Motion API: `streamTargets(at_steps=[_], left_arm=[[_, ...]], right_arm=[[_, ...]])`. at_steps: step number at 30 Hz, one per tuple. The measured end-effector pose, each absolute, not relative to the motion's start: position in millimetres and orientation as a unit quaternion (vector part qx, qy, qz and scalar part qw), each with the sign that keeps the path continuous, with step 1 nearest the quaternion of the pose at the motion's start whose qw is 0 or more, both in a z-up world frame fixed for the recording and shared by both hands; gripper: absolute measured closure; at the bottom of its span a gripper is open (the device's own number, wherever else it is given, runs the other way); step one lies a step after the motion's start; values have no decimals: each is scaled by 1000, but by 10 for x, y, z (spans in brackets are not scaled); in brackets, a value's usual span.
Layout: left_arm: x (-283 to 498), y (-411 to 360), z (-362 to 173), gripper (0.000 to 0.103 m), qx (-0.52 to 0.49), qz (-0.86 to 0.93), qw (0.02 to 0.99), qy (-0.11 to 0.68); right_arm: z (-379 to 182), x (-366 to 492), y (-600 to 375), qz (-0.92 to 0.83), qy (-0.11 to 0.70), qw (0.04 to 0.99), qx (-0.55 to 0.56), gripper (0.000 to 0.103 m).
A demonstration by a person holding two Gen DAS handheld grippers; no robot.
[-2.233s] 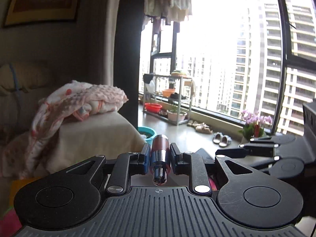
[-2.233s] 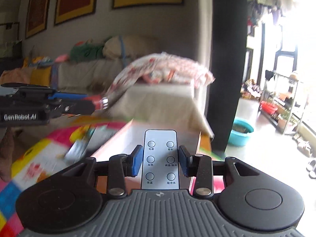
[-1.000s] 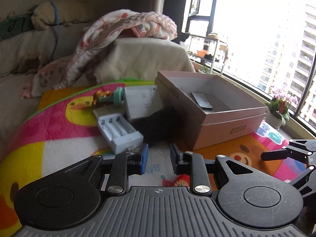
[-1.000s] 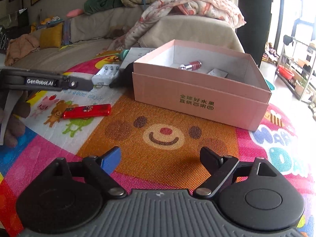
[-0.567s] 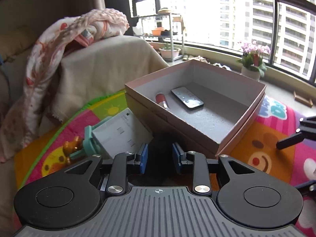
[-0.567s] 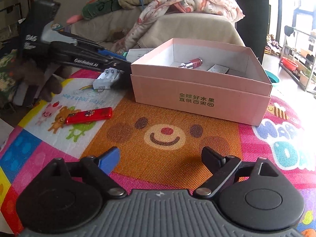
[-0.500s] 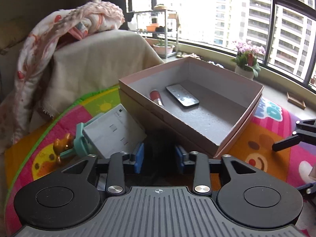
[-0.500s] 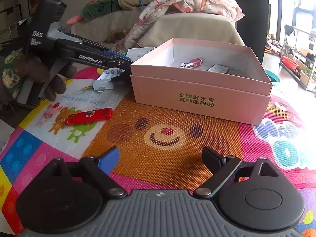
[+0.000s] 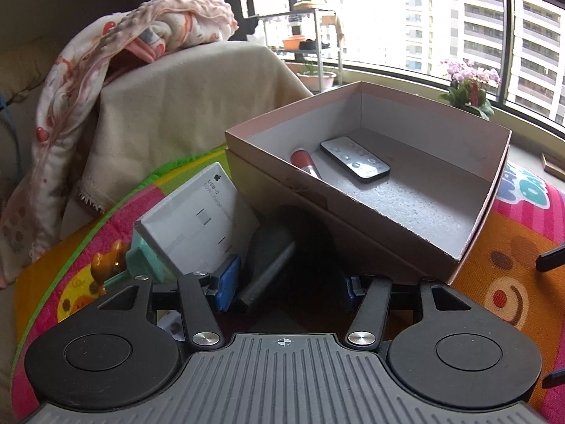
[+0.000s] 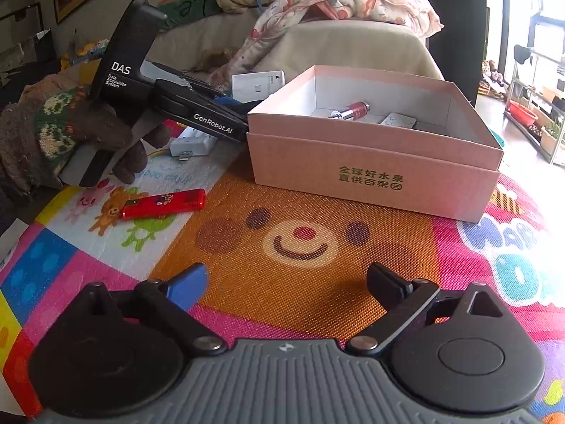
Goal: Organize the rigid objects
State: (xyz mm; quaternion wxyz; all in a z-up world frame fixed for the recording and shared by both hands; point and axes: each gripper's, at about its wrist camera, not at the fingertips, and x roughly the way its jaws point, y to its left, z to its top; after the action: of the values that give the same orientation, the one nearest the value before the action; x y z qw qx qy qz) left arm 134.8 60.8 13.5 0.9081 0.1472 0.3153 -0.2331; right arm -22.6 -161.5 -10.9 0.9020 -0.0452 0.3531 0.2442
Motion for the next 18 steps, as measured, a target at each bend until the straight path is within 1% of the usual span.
streamTargets(at_steps=[3, 6, 7, 8, 13, 15, 17, 18], left_arm=[[1209, 633, 119, 51, 138, -214, 917, 307], [997, 725, 139, 66, 102, -206, 921, 314], [890, 771, 145, 72, 86, -203, 922, 318], [791, 810, 150, 75, 73, -203, 923, 320], [269, 989, 152, 76, 20, -198, 924, 326], [97, 1038, 150, 78, 3, -197, 924, 329], [-32, 1053, 152, 85, 1, -198, 922, 334], [-85, 1049, 157, 85, 5, -195, 921, 337]], right_arm=[[-110, -226, -1614, 244, 353, 902, -45, 6], [-110, -227, -1615, 244, 353, 902, -45, 6], [-111, -226, -1613, 244, 353, 902, -45, 6], [-111, -227, -1612, 244, 353, 902, -45, 6], [-110, -227, -1611, 244, 353, 902, -46, 6], [-110, -229, -1610, 244, 353, 902, -46, 6], [-111, -231, -1607, 243, 353, 902, -48, 6], [-111, -231, -1604, 243, 353, 902, -49, 6]])
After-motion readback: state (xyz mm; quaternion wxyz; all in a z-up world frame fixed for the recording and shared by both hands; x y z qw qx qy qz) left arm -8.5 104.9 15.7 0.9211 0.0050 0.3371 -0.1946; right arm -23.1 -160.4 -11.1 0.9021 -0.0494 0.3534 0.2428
